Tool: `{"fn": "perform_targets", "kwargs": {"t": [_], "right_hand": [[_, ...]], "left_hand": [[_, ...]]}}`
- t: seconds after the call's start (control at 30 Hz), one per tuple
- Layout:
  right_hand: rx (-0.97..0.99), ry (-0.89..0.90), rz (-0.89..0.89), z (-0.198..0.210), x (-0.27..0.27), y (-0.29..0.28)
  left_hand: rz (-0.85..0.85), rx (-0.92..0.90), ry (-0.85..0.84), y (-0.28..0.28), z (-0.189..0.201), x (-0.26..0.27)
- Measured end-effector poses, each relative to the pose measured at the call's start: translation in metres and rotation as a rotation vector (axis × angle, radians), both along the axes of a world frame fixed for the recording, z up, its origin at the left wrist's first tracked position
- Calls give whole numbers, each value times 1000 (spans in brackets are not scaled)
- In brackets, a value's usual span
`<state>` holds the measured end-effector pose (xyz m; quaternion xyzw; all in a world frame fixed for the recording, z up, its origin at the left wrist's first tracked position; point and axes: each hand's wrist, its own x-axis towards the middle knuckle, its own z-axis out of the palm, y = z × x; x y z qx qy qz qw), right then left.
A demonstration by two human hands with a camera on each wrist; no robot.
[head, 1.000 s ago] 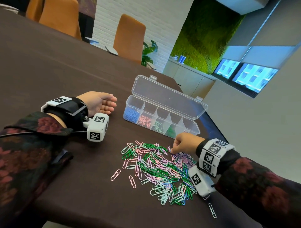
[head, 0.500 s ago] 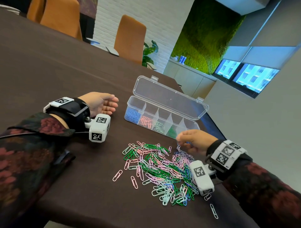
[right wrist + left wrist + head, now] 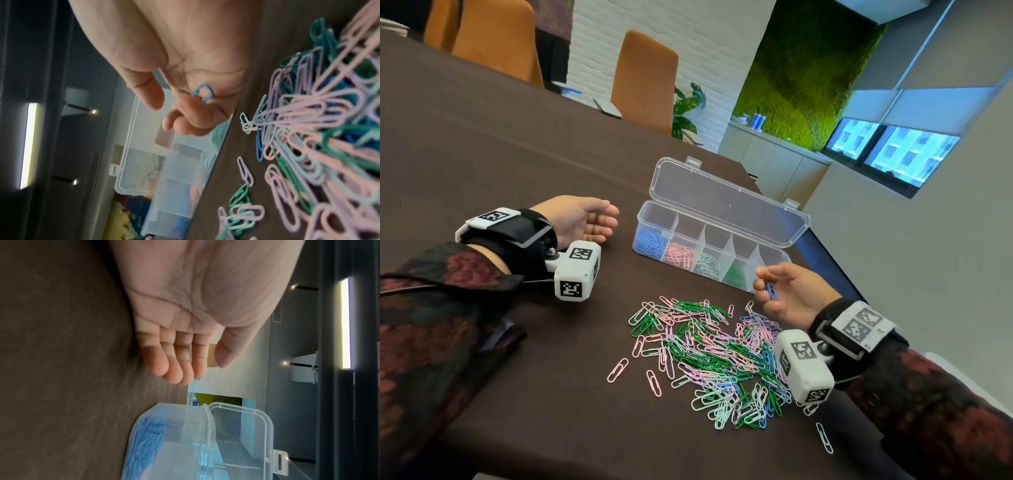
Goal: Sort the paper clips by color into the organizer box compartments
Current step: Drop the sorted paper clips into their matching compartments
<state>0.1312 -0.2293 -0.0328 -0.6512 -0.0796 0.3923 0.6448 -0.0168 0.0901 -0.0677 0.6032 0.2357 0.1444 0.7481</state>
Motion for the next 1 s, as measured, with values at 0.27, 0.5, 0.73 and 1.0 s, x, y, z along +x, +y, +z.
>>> {"fn": "perform_targets", "kwargs": {"t": [0.27, 0.5, 0.73, 1.0], "right_hand": [[-1130, -1101, 727, 8, -9, 23], [-669, -688, 439, 5, -2, 12], [160, 44, 13, 9, -15, 14], [356, 238, -173, 39, -44, 98]], "left_hand": [[-2, -9, -14, 1, -1, 0], [-1, -17, -8, 0, 0, 0], [0, -7, -8, -3, 2, -1], [8, -16, -13, -3, 3, -3]]}}
